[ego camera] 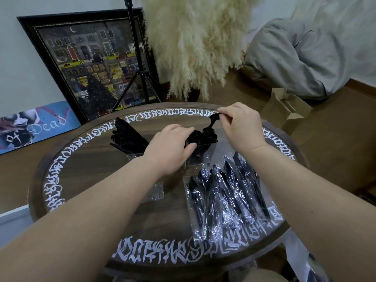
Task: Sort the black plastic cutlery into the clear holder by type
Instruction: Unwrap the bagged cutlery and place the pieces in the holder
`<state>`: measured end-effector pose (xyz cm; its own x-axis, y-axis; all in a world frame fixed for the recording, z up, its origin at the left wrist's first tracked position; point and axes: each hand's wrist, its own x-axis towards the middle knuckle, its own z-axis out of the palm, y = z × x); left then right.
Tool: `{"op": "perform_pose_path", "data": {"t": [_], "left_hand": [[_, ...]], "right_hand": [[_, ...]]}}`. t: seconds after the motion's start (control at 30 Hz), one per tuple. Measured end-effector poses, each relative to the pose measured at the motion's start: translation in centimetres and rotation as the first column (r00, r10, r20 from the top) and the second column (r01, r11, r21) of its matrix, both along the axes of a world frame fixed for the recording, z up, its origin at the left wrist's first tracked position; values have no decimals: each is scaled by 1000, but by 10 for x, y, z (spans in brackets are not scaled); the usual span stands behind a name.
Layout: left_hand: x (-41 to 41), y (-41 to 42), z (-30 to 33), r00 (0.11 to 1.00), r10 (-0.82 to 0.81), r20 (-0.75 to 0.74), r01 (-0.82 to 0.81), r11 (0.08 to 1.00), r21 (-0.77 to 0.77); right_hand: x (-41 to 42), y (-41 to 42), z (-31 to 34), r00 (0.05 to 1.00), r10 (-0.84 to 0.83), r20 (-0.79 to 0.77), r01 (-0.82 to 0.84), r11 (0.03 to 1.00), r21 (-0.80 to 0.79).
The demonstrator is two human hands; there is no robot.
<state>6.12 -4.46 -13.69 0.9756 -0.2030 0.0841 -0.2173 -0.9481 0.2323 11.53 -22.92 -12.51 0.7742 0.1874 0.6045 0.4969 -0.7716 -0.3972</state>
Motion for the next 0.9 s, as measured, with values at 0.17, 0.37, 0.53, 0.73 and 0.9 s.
{"op": "perform_pose_path", "data": {"t": [0.17,0.37,0.53,0.73,0.9], "left_hand": [[1,0,-2,1000,-5,18,6,1000,-10],[-1,0,-3,1000,11,16,-10,1000,-22],[-11,0,0,999,28,42,-27,999,-24],[-47,-3,2,976,10,219,12,995,-102],[-87,-14,-25,991,-5,133,15,997,-74]], "right_hand": [[1,3,-13,943,-27,-331,-53,971,-232],[3,6,-16,895,-23,-446,-99,964,-247],[-15,-4,-17,877,-9,-480,-38,995,-88],[-74,-19,-18,899,5,-437,38,995,89],[-105,-22,-37,783,-145,-604,100,989,-109]]}}
